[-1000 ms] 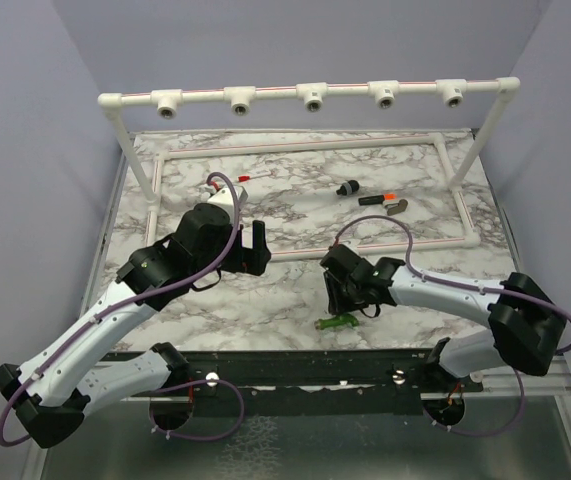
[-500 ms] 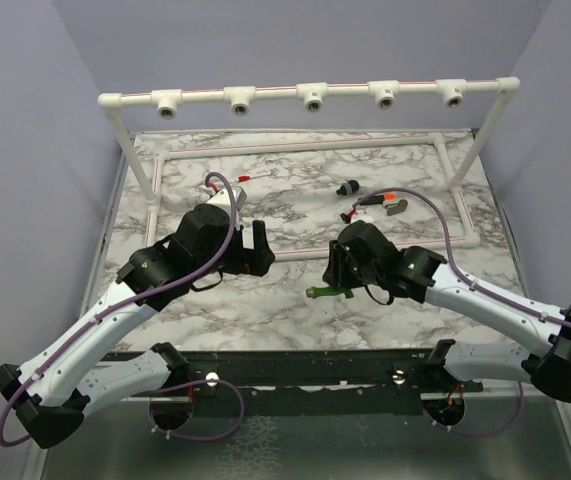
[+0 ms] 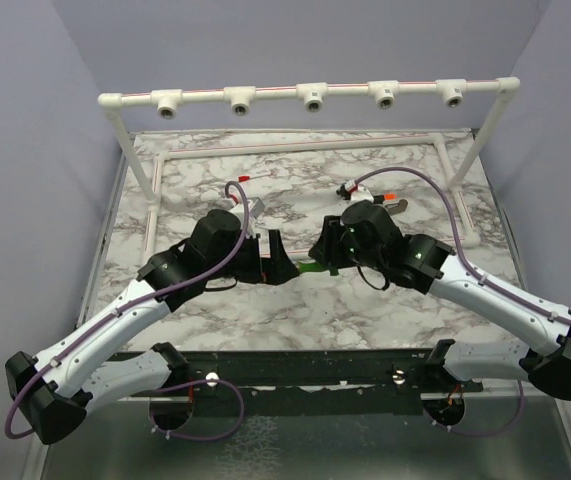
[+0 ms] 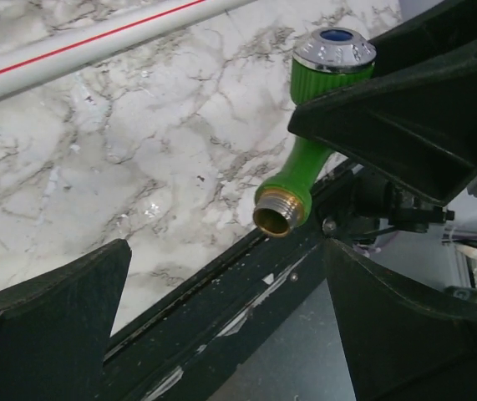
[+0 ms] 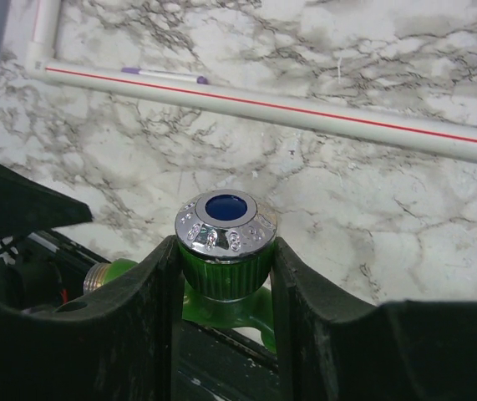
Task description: Install the water faucets
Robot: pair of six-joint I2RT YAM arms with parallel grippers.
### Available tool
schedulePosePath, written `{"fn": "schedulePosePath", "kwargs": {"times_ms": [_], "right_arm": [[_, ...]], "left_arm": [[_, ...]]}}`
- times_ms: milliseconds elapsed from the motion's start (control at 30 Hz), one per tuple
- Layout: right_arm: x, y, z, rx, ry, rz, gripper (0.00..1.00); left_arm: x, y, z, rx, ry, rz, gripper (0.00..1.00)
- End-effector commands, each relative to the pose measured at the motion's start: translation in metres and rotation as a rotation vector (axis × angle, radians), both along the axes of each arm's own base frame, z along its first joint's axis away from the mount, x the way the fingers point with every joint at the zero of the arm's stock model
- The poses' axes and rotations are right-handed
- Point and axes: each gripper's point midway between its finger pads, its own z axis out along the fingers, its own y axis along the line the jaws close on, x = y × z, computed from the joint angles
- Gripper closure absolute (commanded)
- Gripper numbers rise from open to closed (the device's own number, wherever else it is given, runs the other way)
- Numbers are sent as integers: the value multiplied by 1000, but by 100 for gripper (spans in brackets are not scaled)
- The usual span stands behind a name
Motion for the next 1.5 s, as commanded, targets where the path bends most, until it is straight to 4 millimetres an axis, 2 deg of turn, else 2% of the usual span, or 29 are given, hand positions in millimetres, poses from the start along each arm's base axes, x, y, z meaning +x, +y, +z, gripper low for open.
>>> {"fn": "schedulePosePath", "kwargs": {"times_ms": [0,300,633,833,1167,1233,1300,1333,1367,1400,1467], "right_arm": [[7,25,25,79,-40,45,99],[2,43,41,165,-36,100,100],[-3,38,44,173,-32,95,100],[-7,35,54,211,-42,95,99],[-12,29,50,221,-31,88,99],[-13,29,50,224,-30,85,99],[-14,28,50,232,-31,84,99],[-14,28,50,234,-34,83,99],[-14,27,50,233,-35,80,100],[-14,26,50,233,-34,78,100],[-14,26,49,231,-33,78,99]], "left_arm": [[-10,-24,21,-180,20,-72,1],[-18,-40,35,-329,36,-119,11],[-16,-41,45,-393,15,-102,29],[-17,-40,50,-403,0,-101,36],[-17,-41,54,-419,-10,-106,55],[-17,-41,55,-422,-9,-105,61],[-17,-41,55,-424,-10,-108,72],[-17,-41,55,-425,-8,-109,82],[-17,-42,55,-425,-5,-108,96],[-17,-42,55,-426,-3,-110,100],[-18,-43,55,-432,-1,-117,100]]}}
